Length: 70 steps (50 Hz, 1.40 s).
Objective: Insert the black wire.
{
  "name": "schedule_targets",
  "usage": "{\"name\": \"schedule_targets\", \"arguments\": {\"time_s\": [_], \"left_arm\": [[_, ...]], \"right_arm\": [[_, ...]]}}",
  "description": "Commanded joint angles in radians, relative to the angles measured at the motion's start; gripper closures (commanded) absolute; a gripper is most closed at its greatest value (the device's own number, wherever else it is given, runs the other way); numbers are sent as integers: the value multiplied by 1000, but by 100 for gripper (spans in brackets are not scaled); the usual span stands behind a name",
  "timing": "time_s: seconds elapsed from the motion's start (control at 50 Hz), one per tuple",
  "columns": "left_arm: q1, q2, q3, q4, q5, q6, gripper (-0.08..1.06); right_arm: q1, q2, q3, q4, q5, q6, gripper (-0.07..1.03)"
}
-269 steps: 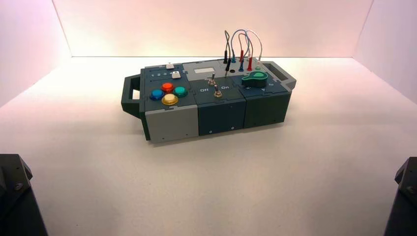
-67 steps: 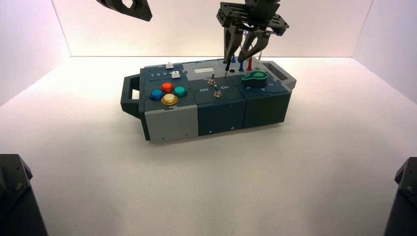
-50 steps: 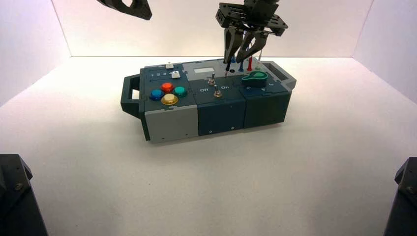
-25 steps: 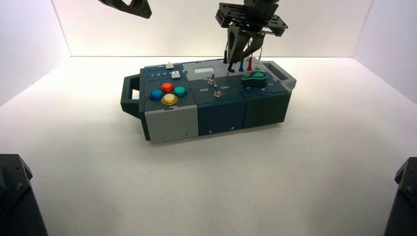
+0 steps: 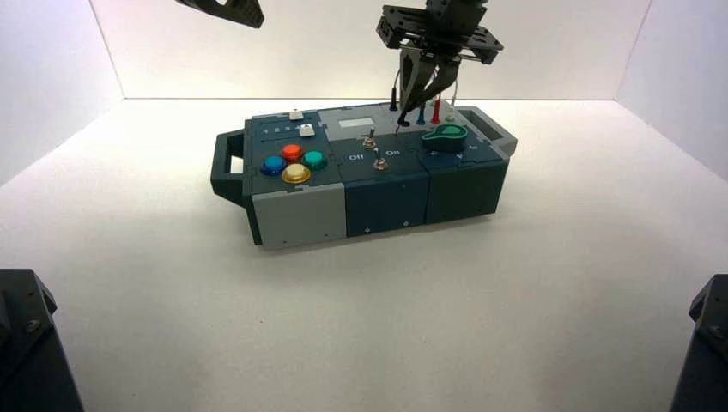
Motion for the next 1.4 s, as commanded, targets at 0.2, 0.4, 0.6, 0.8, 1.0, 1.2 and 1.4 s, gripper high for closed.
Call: {"name": "schedule_targets", "arguments": {"time_s": [0.2, 0.4, 0.6, 0.8, 1.0, 1.2, 1.4], "left_arm": [[0, -18, -11, 2, -8, 6, 101], [0, -18, -9, 2, -6, 6, 101], [0, -18, -9, 2, -6, 6, 101], [0, -18, -9, 3, -6, 6, 101], [0, -17, -9, 5, -6, 6, 101], [-2, -15, -9, 6, -6, 6, 101], [0, -14, -9, 8, -6, 6, 101]], "right_arm": [[6, -40, -31, -12, 2, -5, 99], [6, -41, -51, -55, 26, -3, 99], [6, -41, -72, -107, 48, 2, 99], [6, -34, -86, -143, 61, 3, 99], [6, -18, -97, -178, 78, 9, 99], [6, -9, -104, -195, 78, 11, 99], [6, 0, -117, -196, 78, 8, 99]]}}
